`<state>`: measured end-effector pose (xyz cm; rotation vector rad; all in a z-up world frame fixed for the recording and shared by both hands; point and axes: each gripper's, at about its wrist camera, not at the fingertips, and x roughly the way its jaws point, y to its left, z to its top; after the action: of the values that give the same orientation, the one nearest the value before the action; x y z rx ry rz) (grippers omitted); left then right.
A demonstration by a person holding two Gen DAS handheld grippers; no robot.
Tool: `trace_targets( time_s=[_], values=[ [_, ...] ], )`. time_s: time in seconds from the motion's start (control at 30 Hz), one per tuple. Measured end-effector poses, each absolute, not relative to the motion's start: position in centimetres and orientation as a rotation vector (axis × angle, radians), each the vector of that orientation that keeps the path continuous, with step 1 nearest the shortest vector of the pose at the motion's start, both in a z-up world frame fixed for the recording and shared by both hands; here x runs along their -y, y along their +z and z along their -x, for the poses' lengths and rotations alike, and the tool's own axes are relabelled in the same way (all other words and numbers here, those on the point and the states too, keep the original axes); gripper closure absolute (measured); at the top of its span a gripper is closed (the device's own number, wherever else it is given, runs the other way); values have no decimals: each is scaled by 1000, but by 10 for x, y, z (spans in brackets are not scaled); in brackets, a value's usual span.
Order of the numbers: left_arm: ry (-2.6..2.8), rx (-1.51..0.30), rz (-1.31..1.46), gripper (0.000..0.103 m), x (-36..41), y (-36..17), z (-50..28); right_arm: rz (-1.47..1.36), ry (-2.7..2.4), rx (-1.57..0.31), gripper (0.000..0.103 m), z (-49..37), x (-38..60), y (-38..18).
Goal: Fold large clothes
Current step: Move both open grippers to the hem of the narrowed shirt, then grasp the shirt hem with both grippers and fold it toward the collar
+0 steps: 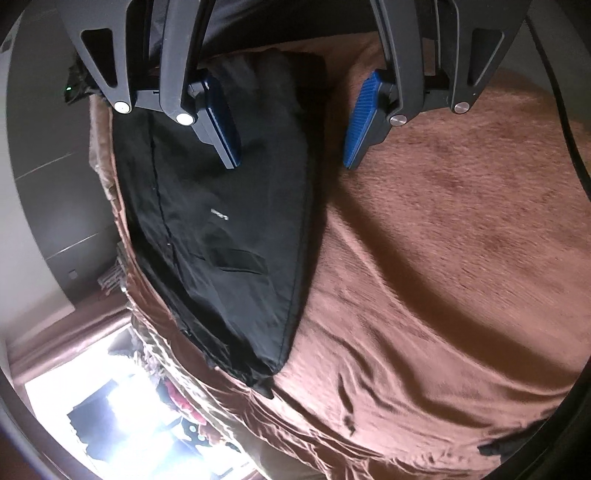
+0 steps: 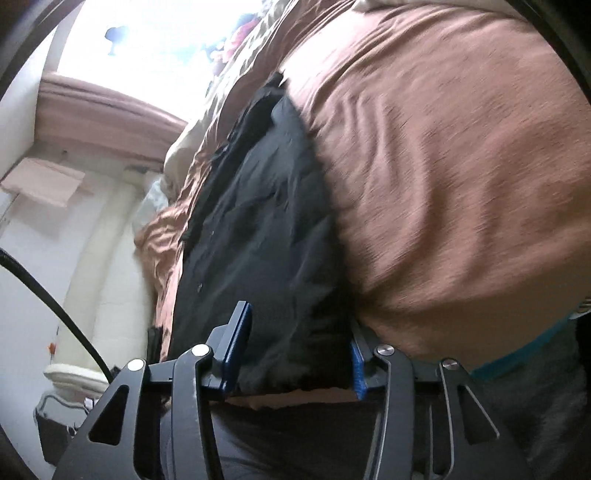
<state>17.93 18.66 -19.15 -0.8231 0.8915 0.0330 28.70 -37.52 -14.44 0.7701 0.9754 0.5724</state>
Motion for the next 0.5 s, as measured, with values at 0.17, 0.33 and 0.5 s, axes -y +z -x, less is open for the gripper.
trace_targets(
  time_s=[0.17,0.33,0.5],
  values=[
    [15,-922,863,69,-184,-194,-178,-823,522,-974,88,-290,385,-151],
    [32,-888,878,89,-186,-180,-165,-815,517,-903,95,-273,380,-128],
    [21,-826,854,91,-182,-148,-150,-780,565,-815,96,-252,372,-83]
  ],
)
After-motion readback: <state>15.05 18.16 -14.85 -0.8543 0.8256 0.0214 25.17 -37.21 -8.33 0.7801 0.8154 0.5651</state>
